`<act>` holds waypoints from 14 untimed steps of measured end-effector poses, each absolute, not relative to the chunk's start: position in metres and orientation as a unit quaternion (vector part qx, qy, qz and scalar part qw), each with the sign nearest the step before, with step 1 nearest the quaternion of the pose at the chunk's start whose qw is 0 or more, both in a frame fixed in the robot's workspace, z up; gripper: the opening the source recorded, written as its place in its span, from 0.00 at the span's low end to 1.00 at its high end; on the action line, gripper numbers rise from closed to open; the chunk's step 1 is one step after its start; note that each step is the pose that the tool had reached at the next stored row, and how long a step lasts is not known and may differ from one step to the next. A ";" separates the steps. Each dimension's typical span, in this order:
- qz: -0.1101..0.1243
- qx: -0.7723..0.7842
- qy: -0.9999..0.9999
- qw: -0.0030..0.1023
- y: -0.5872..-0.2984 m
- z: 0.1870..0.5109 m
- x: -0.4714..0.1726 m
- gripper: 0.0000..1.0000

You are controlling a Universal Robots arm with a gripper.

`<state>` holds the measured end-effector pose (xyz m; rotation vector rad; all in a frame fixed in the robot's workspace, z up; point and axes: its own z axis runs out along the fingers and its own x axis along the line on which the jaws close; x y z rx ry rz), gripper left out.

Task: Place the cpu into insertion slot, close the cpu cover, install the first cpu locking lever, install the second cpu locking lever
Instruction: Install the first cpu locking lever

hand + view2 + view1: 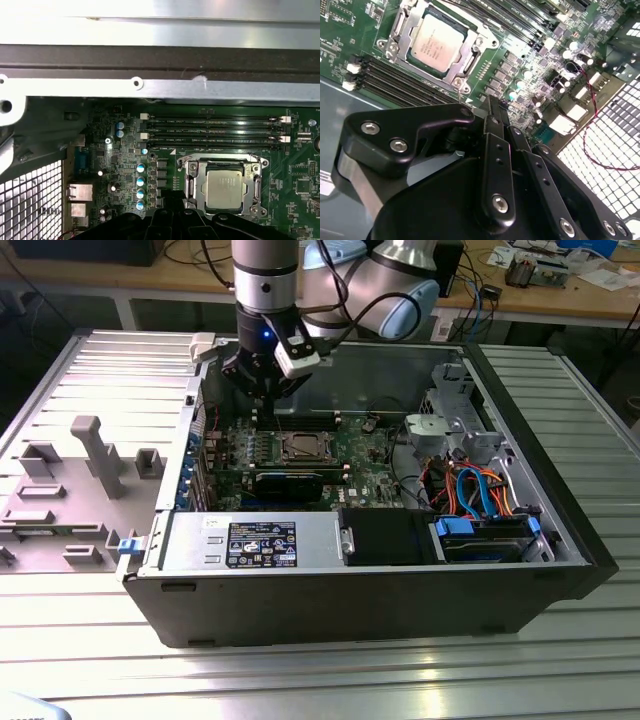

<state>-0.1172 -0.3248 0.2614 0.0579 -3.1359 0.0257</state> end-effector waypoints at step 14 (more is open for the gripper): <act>0.008 0.053 -0.999 0.002 -0.311 0.260 -0.123 0.11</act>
